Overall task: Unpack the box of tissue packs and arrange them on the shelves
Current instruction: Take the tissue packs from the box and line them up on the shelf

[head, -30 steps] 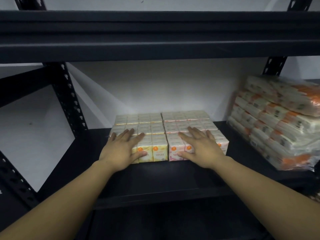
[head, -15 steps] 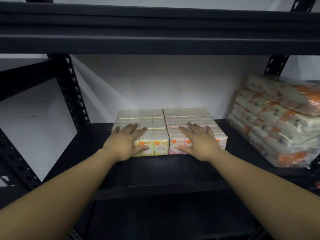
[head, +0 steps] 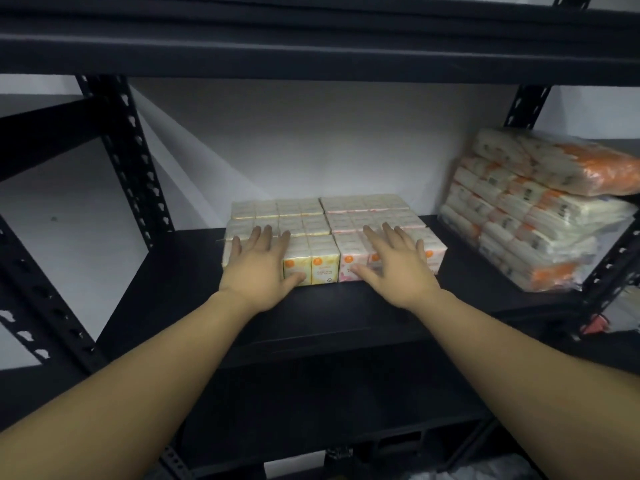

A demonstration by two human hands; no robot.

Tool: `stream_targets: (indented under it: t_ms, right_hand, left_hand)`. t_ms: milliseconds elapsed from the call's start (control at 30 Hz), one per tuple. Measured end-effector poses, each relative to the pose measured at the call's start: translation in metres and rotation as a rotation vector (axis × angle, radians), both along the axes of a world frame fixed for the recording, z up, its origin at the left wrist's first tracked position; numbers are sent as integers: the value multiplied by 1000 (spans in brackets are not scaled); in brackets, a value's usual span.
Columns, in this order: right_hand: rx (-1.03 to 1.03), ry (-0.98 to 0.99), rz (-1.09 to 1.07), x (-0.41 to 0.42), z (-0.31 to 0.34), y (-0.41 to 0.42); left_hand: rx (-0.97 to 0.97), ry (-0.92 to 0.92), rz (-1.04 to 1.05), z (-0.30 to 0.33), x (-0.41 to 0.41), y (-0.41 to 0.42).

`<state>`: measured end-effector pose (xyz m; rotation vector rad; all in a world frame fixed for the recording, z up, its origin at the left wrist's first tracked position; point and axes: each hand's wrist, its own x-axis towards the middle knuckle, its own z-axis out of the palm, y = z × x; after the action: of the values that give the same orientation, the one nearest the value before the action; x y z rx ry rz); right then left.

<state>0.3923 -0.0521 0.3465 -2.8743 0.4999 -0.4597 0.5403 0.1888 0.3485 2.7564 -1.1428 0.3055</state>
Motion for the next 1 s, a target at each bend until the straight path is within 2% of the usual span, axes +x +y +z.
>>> stream_targets:
  t_ms: [133,367,500,667,1000]
  right_hand:
    - [86,-91,6,-39,-16,34]
    - [84,-161,108,-101,-77,72]
    - [191,-194,156,-137,-133,80]
    - [301,-6,157,-180,-220,80]
    - [536,373,35,-241,-442,116]
  left_hand:
    - [-186,-6,-69,-15,-46,22]
    - [-244,57,-95,-65,-125,52]
    - [-249,129,-124,-117,-169,67]
    - [-204,341,13,-215,-215,83]
    - [-25,719,303,-443,-262,144]
